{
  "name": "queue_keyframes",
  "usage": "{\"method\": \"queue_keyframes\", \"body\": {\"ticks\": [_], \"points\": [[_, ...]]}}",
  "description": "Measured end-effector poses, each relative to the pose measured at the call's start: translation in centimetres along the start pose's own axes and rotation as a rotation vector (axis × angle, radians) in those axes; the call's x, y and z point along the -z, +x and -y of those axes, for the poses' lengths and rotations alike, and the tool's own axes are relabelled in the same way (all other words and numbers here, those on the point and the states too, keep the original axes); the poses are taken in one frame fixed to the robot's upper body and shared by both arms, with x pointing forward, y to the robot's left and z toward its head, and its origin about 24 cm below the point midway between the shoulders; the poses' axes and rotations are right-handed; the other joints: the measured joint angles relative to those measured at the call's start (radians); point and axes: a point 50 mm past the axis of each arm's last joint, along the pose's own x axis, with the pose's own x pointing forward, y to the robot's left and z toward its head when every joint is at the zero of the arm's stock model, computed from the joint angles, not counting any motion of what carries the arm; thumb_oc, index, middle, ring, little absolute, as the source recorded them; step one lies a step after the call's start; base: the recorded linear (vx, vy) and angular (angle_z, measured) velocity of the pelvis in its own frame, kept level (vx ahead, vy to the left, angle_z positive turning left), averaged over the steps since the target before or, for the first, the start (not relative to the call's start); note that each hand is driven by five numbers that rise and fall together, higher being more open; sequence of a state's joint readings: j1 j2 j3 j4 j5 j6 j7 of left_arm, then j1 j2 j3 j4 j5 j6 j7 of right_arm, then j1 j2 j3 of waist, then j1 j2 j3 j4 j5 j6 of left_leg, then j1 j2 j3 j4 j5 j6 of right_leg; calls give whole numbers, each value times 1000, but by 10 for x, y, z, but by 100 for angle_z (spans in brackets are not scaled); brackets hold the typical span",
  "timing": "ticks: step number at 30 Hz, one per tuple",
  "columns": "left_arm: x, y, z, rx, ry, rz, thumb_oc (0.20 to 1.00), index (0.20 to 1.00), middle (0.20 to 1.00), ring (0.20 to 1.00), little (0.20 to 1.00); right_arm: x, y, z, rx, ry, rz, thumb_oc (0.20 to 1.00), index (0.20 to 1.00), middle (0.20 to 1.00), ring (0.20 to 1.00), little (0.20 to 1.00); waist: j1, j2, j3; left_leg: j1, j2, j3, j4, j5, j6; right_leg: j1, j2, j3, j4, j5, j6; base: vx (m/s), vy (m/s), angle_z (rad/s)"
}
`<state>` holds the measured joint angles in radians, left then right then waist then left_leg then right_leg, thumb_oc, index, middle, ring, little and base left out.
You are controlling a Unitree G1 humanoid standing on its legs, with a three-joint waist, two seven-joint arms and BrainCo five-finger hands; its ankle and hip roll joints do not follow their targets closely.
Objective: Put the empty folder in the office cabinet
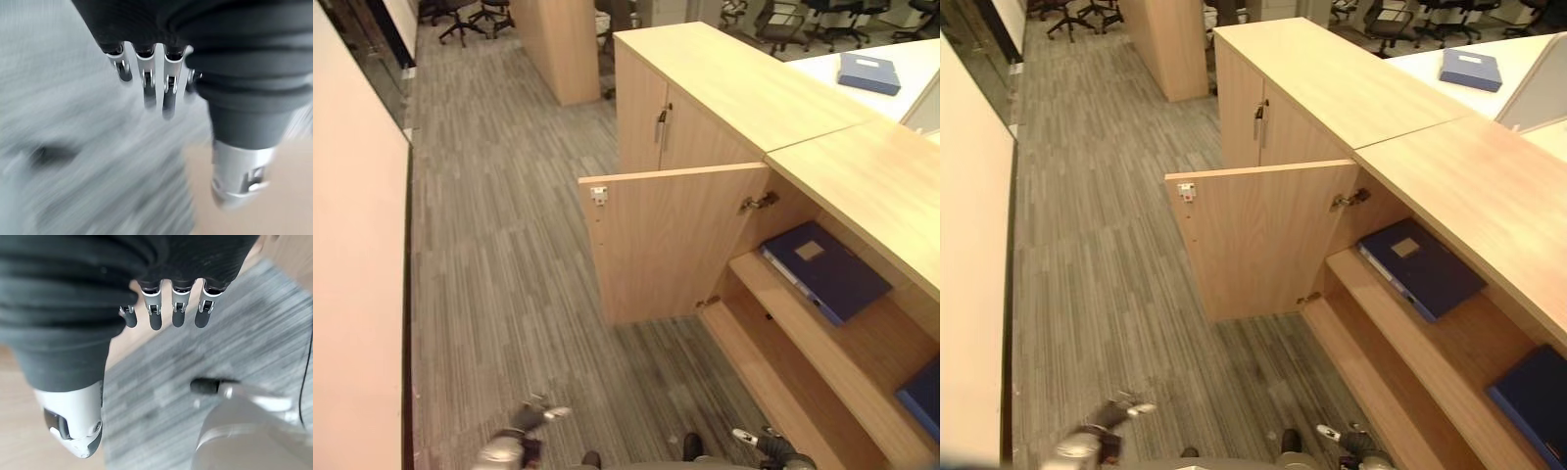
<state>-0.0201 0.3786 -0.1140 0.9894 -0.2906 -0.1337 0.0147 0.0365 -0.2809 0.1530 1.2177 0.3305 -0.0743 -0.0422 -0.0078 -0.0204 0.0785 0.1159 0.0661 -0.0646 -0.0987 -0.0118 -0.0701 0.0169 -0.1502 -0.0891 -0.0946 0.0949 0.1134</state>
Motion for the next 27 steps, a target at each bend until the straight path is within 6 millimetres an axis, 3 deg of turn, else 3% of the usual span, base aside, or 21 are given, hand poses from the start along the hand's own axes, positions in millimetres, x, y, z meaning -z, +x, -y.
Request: {"method": "queue_keyframes", "body": {"ticks": [1, 2, 8, 12, 15, 27], "points": [[-10, 2, -3, -9, -22, 37, 1000, 1000, 1000, 1000, 1000, 2, 0, 0, -1, 0, -4, 1000, 1000, 1000, 1000, 1000, 1, 3, -4, 2, 0, 5, 0, 0, 0, 0, 1, 5, 0, 4, -1, 60, 62, -20], [-34, 7, -6, -20, -74, 114, 1000, 1000, 1000, 1000, 1000, 0, 0, -3, -15, -1, 4, 1000, 1000, 1000, 1000, 1000, -5, 8, -9, 9, 0, 17, 0, 0, 0, 0, 4, 19, 0, 8, 0, 60, 58, -24], [-113, 15, -30, -60, -78, 336, 1000, 1000, 1000, 1000, 1000, 0, -1, -5, -49, -38, 23, 1000, 1000, 1000, 1000, 1000, -42, 12, -21, 30, 5, 58, 0, -6, -1, -2, 11, 50, 0, 16, 2, 51, 33, -19], [-141, 12, -52, -103, -68, 410, 1000, 1000, 1000, 1000, 1000, 0, -1, -7, -64, -46, 22, 1000, 1000, 1000, 1000, 1000, -57, 2, -29, 40, 11, 88, -1, -11, -4, -8, 20, 78, 0, 19, 3, 29, 24, -22], [-155, 10, -58, -99, -63, 445, 1000, 1000, 1000, 1000, 1000, 4, -2, -6, -69, -58, 10, 1000, 1000, 1000, 1000, 1000, -67, -8, -36, 41, 13, 94, -1, -12, -5, -10, 24, 82, 0, 15, 7, 24, 24, -9], [-205, 6, -48, -28, 19, 559, 1000, 1000, 1000, 1000, 1000, 16, -5, -8, -99, -101, -20, 1000, 1000, 1000, 1000, 1000, -93, -29, -53, 45, 12, 120, -1, -14, -7, -21, 24, 100, 0, 22, 10, 1, 14, -6]]}}
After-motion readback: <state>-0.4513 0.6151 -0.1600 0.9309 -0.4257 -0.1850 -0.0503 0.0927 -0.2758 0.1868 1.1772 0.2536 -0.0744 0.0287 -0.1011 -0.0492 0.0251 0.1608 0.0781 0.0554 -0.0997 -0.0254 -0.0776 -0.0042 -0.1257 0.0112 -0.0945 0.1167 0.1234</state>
